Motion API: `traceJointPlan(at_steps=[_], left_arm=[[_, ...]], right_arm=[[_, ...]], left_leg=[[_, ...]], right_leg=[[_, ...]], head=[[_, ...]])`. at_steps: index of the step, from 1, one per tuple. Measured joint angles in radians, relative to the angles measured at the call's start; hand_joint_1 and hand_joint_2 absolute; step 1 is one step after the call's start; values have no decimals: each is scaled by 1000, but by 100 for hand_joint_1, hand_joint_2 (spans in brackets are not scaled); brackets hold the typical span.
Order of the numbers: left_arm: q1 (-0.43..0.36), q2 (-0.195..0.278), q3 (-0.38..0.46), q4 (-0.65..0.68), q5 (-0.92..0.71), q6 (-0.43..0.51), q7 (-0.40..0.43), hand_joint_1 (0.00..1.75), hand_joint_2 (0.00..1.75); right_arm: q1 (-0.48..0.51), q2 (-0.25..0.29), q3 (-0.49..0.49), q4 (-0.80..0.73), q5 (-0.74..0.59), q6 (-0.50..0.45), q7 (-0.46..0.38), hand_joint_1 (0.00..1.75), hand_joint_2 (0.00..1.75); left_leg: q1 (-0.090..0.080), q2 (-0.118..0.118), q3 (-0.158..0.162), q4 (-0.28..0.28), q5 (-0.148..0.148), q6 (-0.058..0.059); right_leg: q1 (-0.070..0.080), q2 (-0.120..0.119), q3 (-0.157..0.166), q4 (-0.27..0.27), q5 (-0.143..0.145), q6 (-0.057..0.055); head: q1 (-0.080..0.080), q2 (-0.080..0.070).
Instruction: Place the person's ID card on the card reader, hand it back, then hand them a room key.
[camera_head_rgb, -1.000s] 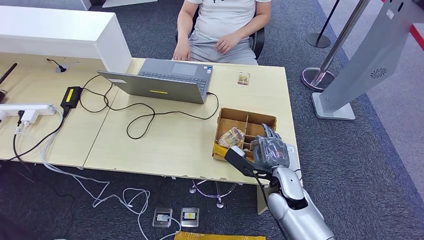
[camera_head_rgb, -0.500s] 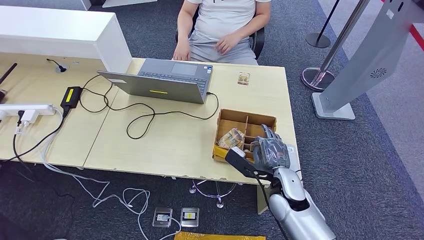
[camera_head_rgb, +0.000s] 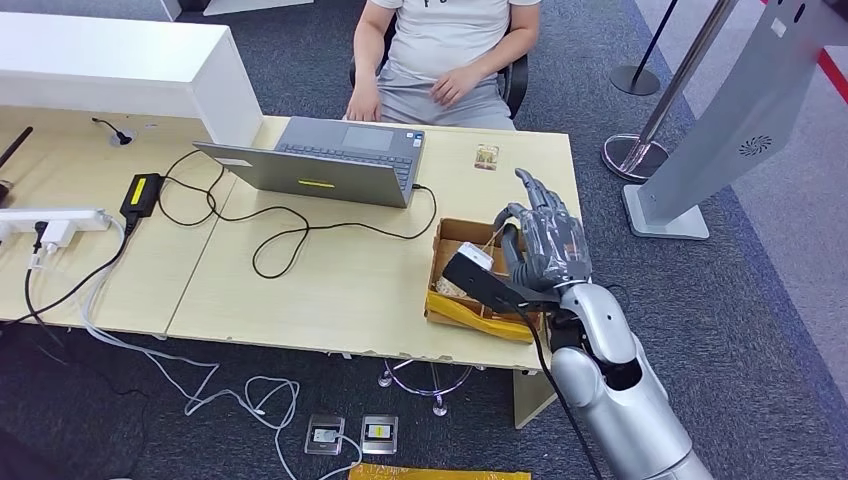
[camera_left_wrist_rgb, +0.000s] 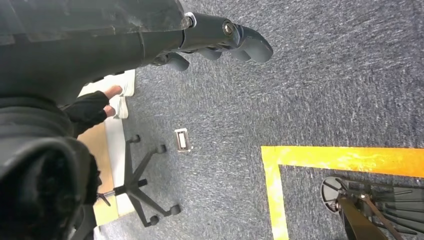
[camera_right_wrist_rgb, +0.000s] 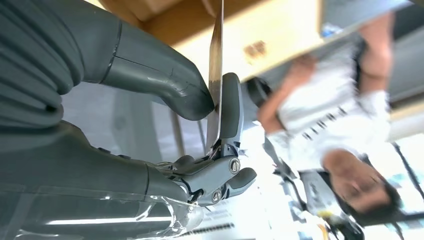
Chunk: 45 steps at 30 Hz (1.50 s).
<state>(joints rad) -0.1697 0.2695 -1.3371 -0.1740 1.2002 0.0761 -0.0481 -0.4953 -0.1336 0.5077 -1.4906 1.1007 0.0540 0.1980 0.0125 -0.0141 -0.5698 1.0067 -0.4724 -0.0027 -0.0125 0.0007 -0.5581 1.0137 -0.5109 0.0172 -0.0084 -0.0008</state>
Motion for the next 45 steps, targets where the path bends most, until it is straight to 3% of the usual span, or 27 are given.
traceJointPlan(at_steps=[18, 28, 45], left_arm=[[-2, -8, -1, 0, 12, 6, 0, 0, 0], [-5, -4, -16, 0, 5, 10, -2, 0, 0], [-5, 10, -47, 0, -25, -20, -19, 0, 0]], right_arm=[[-19, 79, 1, -45, 2, -3, -32, 175, 175], [-167, 135, 4, 227, -65, -140, -57, 175, 175], [-232, 142, 2, 446, -45, -155, -29, 175, 175]], left_leg=[[0, 0, 0, 0, 0, 0], [0, 0, -1, 0, 1, -1], [0, 0, -1, 0, 1, -1]], right_leg=[[0, 0, 0, 0, 0, 0], [0, -1, 0, 0, 0, 0], [0, 0, 0, 0, 0, 0]], head=[[0, 0], [0, 0], [0, 0]])
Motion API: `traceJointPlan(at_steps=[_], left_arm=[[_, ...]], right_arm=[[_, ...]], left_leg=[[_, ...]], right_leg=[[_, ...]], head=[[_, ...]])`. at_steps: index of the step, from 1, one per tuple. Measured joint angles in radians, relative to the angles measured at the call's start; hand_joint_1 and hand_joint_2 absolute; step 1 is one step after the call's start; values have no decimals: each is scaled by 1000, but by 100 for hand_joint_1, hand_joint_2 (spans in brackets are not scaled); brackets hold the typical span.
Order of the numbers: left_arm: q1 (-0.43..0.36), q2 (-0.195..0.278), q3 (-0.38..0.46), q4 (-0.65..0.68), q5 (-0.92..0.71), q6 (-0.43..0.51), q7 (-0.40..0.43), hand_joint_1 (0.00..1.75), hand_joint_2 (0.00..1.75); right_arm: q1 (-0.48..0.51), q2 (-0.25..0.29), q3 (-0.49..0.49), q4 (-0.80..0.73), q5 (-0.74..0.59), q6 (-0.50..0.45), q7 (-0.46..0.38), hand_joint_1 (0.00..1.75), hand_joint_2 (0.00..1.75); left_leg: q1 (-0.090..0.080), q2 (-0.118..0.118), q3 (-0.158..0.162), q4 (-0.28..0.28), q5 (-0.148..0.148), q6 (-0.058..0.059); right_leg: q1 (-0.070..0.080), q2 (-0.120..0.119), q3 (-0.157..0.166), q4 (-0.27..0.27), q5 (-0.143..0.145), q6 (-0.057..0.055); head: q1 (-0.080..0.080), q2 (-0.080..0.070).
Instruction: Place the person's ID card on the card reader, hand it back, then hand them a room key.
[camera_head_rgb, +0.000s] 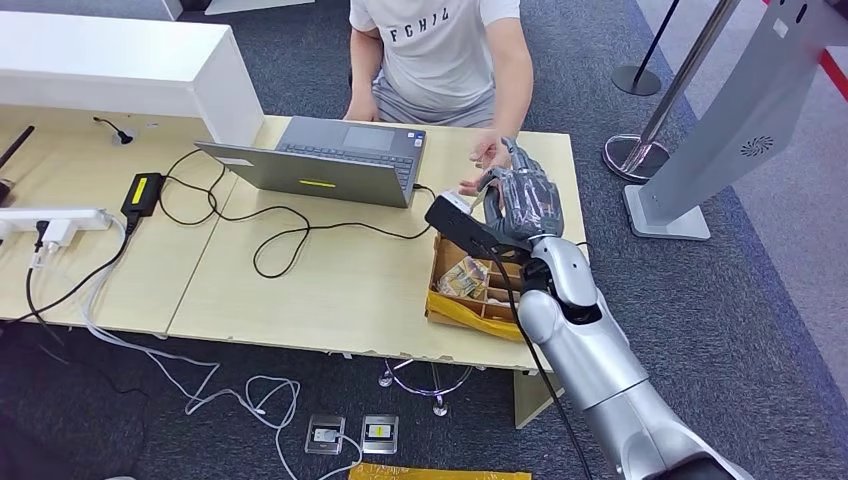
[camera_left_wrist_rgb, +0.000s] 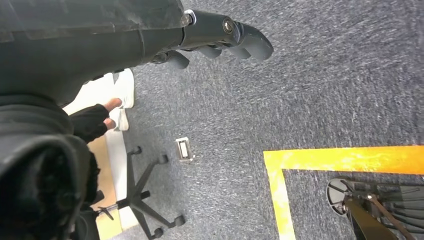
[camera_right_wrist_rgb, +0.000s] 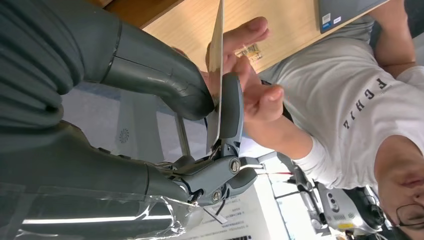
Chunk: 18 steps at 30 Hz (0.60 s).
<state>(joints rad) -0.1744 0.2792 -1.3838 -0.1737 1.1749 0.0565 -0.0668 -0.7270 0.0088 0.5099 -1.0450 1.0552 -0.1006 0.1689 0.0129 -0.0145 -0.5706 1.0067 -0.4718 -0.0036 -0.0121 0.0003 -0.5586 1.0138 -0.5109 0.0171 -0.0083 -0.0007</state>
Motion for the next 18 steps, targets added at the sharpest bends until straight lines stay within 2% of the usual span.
traceJointPlan(at_steps=[10, 18], left_arm=[[0, 0, -12, 0, 3, -5, -19, 0, 0], [0, -1, -26, 0, 6, -5, 2, 0, 0]], right_arm=[[-48, 0, -2, 76, 47, -21, -12, 175, 175], [-57, -3, -17, 114, 104, -6, -6, 175, 175]], left_leg=[[0, 0, 0, 0, 0, 0], [0, 0, 0, 0, 0, 0]], right_leg=[[0, 0, 0, 0, 0, 0], [0, 0, 0, 0, 0, 0]], head=[[0, 0], [0, 0]])
